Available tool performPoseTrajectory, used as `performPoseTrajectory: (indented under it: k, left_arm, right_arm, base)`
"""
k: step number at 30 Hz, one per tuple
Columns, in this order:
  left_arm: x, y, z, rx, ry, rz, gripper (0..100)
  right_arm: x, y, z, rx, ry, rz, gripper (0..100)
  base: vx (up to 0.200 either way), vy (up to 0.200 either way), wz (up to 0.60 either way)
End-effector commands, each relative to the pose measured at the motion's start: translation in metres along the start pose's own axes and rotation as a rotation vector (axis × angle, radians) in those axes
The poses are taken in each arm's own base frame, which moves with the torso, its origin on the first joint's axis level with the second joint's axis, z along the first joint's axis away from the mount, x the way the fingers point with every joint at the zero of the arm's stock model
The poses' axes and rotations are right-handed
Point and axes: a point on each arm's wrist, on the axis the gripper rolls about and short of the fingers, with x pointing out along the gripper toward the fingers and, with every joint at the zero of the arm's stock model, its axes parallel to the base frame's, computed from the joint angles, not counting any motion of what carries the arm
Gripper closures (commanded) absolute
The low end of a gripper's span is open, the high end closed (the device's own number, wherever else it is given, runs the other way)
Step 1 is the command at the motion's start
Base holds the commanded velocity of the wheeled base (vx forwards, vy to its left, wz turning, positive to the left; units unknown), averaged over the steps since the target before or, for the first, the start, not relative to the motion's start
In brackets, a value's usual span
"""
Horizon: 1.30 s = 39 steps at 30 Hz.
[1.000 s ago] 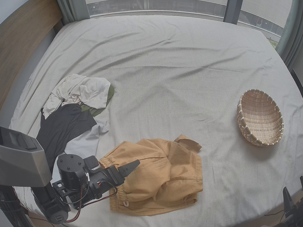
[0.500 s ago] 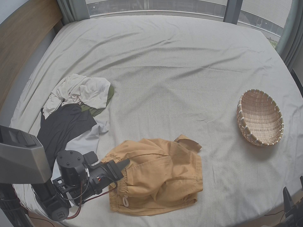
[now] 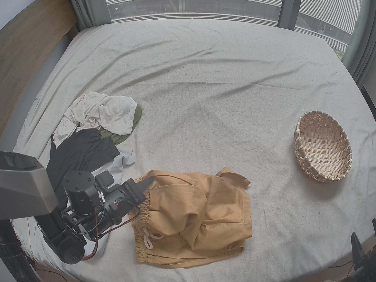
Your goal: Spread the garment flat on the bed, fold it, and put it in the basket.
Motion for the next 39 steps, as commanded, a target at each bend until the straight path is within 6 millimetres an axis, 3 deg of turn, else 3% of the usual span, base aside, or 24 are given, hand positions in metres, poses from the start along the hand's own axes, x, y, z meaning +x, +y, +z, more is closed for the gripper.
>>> performPoseTrajectory:
  k: [1, 7, 8, 36, 37, 39]
  left_arm:
    - [-0.001, 0.0, -0.001, -0.001, 0.011, -0.003, 100]
    - [-0.008, 0.001, -0.004, 0.001, 0.046, -0.01, 100]
    - [-0.008, 0.0, -0.004, 0.002, 0.048, -0.011, 0]
    - [-0.017, -0.003, -0.025, 0.015, 0.13, -0.004, 0]
    - [-0.017, -0.003, -0.025, 0.015, 0.13, 0.001, 100]
    - [-0.017, -0.003, -0.026, 0.015, 0.132, 0.001, 100]
  right_arm:
    - [0.0, 0.0, -0.005, 0.0, 0.003, 0.0, 0]
    - [0.0, 0.0, -0.005, 0.0, 0.001, 0.0, 0]
    - [0.0, 0.0, -0.005, 0.0, 0.003, 0.0, 0]
    - [0.0, 0.0, -0.005, 0.0, 0.003, 0.0, 0]
    - [0.0, 0.0, -0.005, 0.0, 0.003, 0.0, 0]
    - [0.0, 0.0, -0.005, 0.0, 0.003, 0.0, 0]
  base:
    - [0.0, 0.0, 0.0]
    - [0.0, 0.0, 0.0]
    - [0.0, 0.0, 0.0]
    - [0.0, 0.0, 0.0]
    - [0.0, 0.0, 0.0]
    - [0.0, 0.0, 0.0]
